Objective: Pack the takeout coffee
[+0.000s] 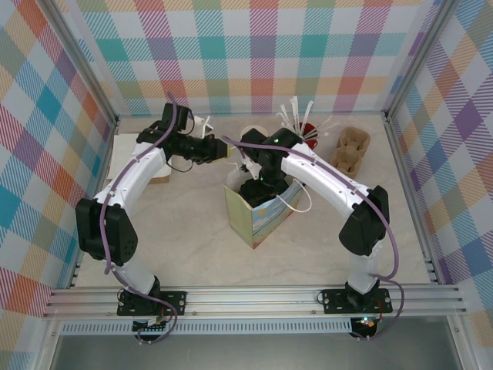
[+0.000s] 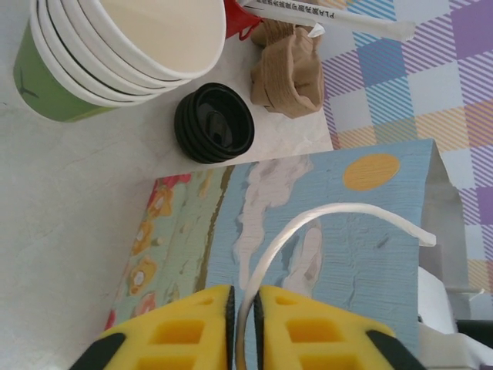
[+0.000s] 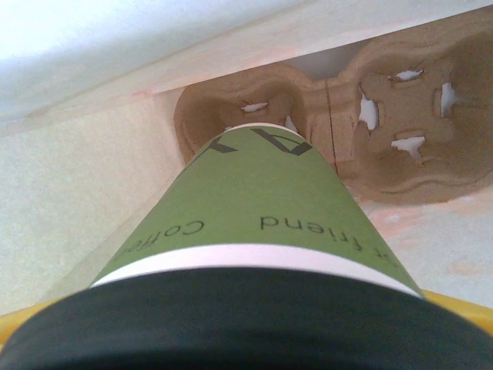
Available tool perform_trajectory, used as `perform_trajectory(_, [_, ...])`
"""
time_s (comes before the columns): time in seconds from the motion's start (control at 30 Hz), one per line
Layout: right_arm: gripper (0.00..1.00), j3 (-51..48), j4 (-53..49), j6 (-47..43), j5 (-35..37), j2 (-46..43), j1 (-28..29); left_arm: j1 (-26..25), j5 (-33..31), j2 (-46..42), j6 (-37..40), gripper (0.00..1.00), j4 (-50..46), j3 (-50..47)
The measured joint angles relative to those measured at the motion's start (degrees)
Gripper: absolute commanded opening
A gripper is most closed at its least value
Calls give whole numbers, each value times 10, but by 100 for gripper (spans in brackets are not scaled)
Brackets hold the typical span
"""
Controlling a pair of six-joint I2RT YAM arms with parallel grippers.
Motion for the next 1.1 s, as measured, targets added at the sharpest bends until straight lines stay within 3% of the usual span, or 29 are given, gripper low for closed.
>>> perform_trajectory(0.37, [73,22,-14,2,10,-1,-11,0,-75,-141,-63,7,35,-79])
perform_trajectory(0.53, [73,52,-25,3,13,-1,-30,-8,-133,-230,-108,7,49,-174])
perform_trajectory(0.9, [72,140,-43,-2,11,27,-48,-32,-194,-347,-164,11,43,-222])
perform_trajectory(1.0, [71,160,-44,-5,11,49,-48,-38,-200,-359,-175,16,43,-238])
perform_trajectory(1.1, [71,163,-44,-15,5,60,-48,-41,-202,-360,-183,35,41,-245])
